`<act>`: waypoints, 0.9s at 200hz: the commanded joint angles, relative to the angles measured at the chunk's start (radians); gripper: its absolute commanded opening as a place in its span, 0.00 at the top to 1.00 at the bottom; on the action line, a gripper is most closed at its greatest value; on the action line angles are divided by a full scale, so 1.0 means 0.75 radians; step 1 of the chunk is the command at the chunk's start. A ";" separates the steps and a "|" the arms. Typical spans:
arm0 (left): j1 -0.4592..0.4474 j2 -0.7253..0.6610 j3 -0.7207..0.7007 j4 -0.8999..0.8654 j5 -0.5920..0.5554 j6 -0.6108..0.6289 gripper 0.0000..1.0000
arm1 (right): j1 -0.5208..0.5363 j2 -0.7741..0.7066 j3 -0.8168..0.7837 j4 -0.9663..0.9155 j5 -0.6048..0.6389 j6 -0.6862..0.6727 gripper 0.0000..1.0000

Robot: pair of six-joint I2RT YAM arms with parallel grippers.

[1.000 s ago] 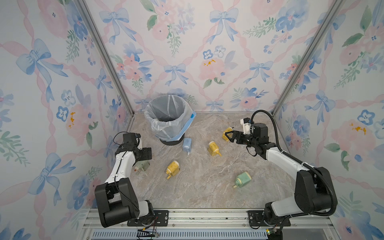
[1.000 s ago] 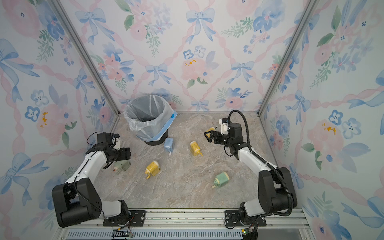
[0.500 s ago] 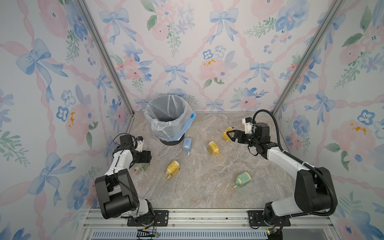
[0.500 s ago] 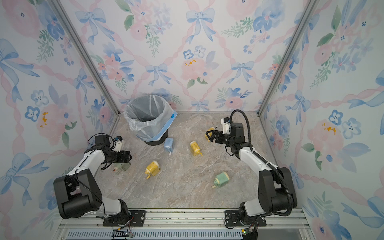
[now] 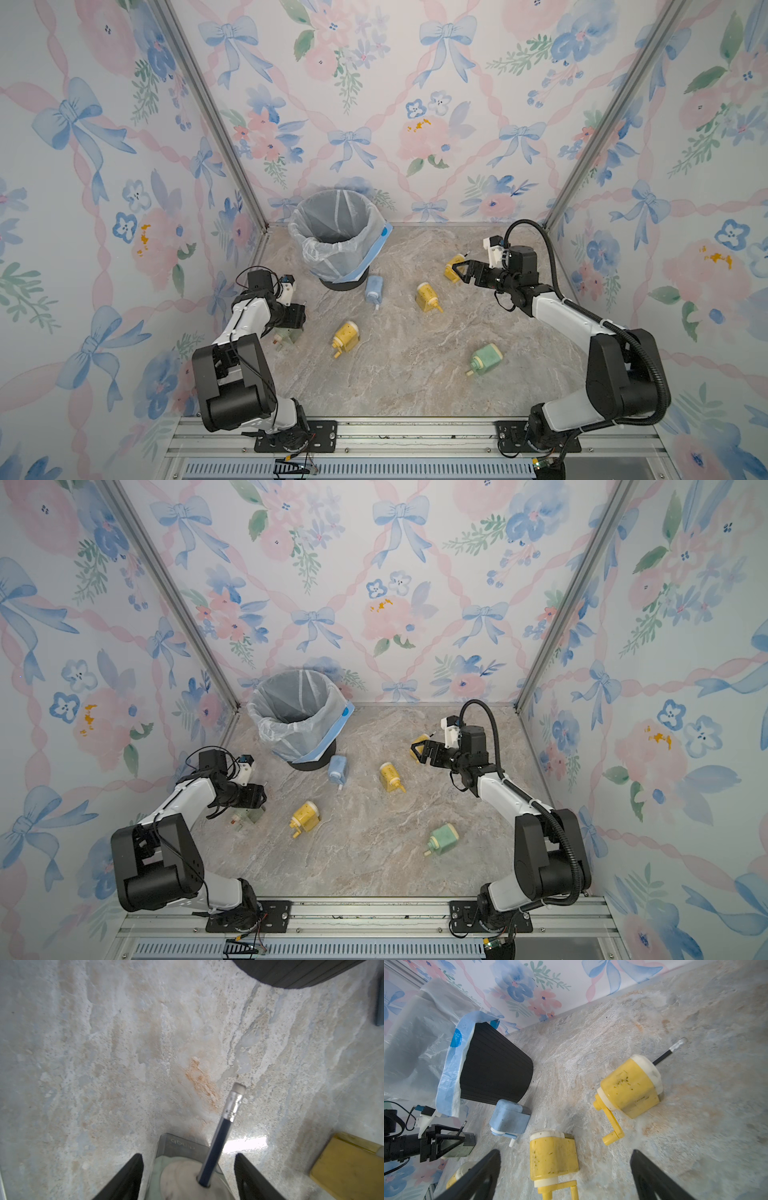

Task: Take out the pencil sharpener tray and clean the shavings
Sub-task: Move the pencil sharpener to the center of the board.

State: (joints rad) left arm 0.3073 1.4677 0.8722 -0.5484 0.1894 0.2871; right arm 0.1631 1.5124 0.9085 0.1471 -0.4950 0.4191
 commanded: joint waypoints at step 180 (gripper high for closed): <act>-0.296 0.075 0.103 0.206 0.017 -0.283 0.43 | 0.043 -0.046 0.028 -0.042 0.013 -0.030 0.03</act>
State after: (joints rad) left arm 0.0956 1.5421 0.9333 -0.4484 0.2001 0.1234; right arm 0.1764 1.5116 0.9085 0.1421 -0.4957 0.4175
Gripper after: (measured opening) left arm 0.600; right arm 0.972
